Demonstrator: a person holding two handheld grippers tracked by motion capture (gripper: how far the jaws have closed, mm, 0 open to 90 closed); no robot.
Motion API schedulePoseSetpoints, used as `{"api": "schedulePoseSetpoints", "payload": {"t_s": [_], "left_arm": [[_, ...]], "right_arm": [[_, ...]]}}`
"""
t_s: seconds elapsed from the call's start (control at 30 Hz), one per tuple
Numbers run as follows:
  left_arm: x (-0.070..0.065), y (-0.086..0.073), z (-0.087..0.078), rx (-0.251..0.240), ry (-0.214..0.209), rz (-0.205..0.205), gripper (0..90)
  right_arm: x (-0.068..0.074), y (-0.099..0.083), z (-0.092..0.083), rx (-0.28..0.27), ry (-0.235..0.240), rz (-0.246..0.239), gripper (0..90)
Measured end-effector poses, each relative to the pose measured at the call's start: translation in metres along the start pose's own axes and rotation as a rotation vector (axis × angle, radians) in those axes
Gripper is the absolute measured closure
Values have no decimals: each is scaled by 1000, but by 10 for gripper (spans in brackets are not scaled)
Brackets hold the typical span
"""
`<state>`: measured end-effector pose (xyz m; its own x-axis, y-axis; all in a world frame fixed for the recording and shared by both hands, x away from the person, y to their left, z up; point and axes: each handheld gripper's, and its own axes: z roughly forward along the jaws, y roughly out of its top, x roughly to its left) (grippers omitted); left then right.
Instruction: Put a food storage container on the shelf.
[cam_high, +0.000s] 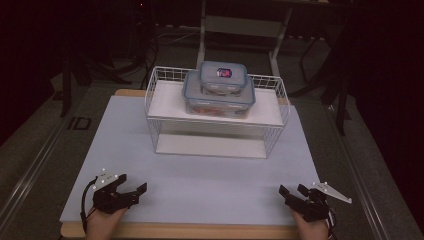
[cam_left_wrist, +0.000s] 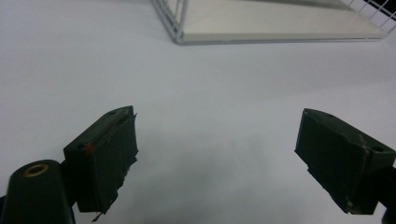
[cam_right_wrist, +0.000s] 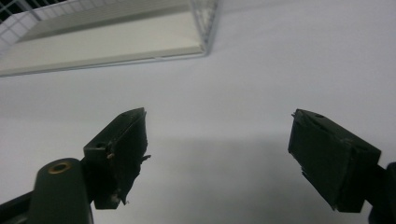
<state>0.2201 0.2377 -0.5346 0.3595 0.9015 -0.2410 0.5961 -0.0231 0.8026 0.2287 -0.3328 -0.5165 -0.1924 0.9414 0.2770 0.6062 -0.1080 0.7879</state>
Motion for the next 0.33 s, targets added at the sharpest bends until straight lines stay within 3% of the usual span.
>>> {"api": "schedulePoseSetpoints", "payload": {"t_s": [0.1,0.23,0.33], "left_arm": [[1,-1,-1,-3,19,12,134],[2,-2,-2,-13,18,7,133],[1,-1,-4,-30,13,14,133]], "right_arm": [[-3,-5,1,3,-20,1,191],[-5,-10,1,6,-31,-15,185],[-8,-11,-1,2,-34,0,185]]}}
